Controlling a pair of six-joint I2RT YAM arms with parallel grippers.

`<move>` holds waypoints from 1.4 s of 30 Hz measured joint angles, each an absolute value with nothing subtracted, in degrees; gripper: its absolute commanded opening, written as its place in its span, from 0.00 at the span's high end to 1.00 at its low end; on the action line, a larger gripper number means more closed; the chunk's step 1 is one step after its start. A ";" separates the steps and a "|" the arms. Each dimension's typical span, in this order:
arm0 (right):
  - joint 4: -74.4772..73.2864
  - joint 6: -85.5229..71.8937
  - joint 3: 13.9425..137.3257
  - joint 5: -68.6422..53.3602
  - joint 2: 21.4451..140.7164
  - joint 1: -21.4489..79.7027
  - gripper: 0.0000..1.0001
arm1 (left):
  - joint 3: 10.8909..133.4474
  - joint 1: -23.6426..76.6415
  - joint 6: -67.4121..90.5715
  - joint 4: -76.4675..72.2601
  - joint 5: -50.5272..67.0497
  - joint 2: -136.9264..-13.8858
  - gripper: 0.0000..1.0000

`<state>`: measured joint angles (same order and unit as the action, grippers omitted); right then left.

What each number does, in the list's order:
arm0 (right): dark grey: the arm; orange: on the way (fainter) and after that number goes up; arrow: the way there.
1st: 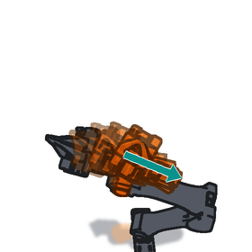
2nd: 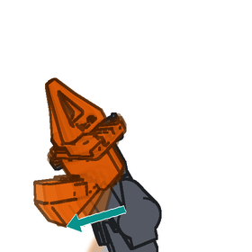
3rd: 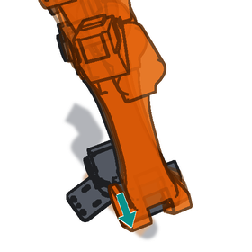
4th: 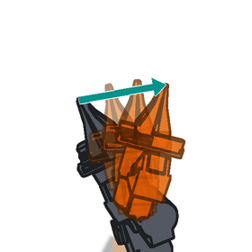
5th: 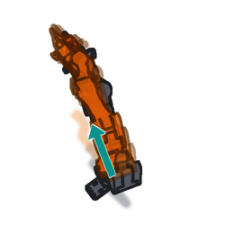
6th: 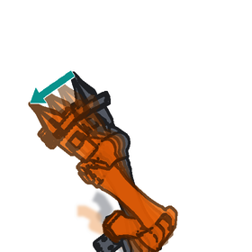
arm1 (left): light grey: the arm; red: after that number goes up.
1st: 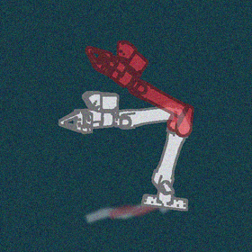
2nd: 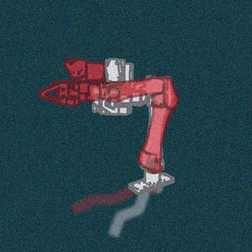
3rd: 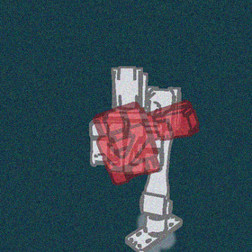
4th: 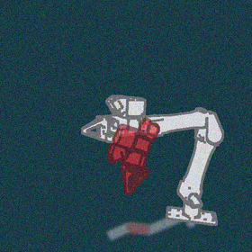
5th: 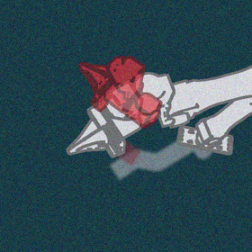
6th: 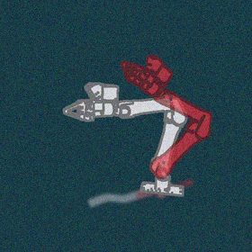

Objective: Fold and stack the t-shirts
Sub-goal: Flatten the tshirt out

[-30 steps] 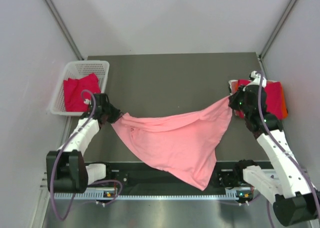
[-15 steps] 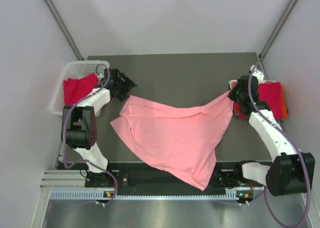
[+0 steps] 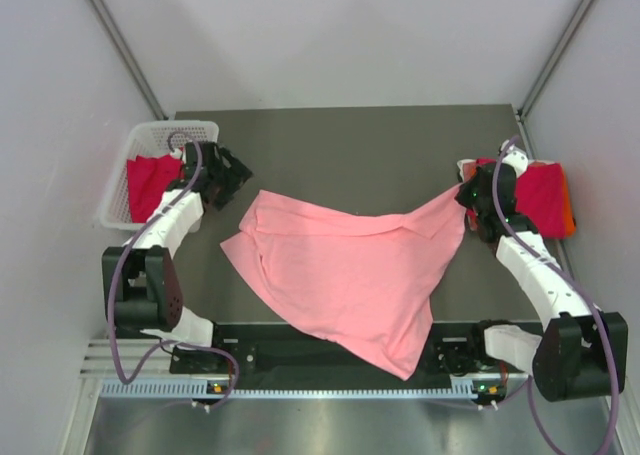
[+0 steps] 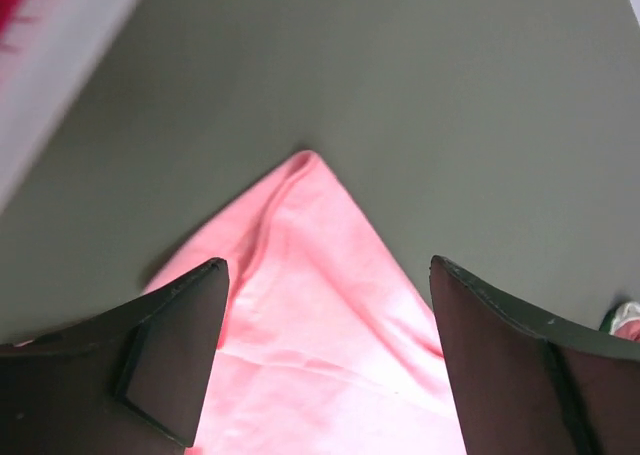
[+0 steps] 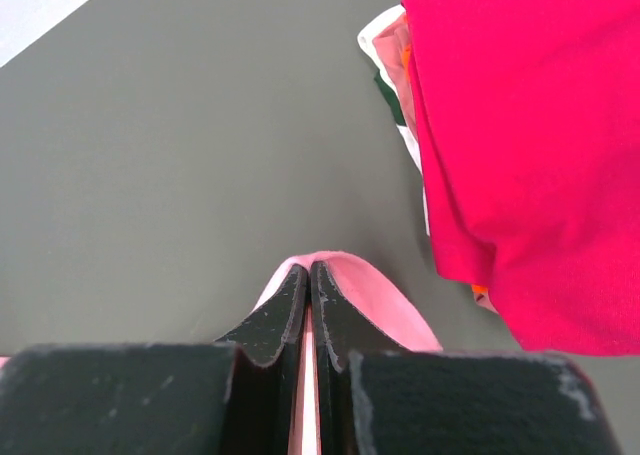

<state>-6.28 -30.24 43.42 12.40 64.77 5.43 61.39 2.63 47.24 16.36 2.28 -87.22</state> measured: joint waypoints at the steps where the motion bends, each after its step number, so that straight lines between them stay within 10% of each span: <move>1: -5.96 -30.24 42.96 12.38 64.45 5.43 1.00 | 60.58 1.89 46.87 16.53 2.55 -86.39 0.17; 13: -2.90 -30.06 41.63 10.98 64.07 5.17 1.00 | 57.41 2.66 42.68 18.44 7.99 -85.67 0.39; 42: -2.57 -30.09 41.60 9.04 63.75 4.73 1.00 | 53.36 9.58 39.35 22.24 -2.87 -91.26 0.54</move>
<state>-2.57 -30.09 41.60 9.04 63.75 4.73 53.36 9.58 39.35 22.24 -2.87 -91.26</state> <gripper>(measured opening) 0.007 0.506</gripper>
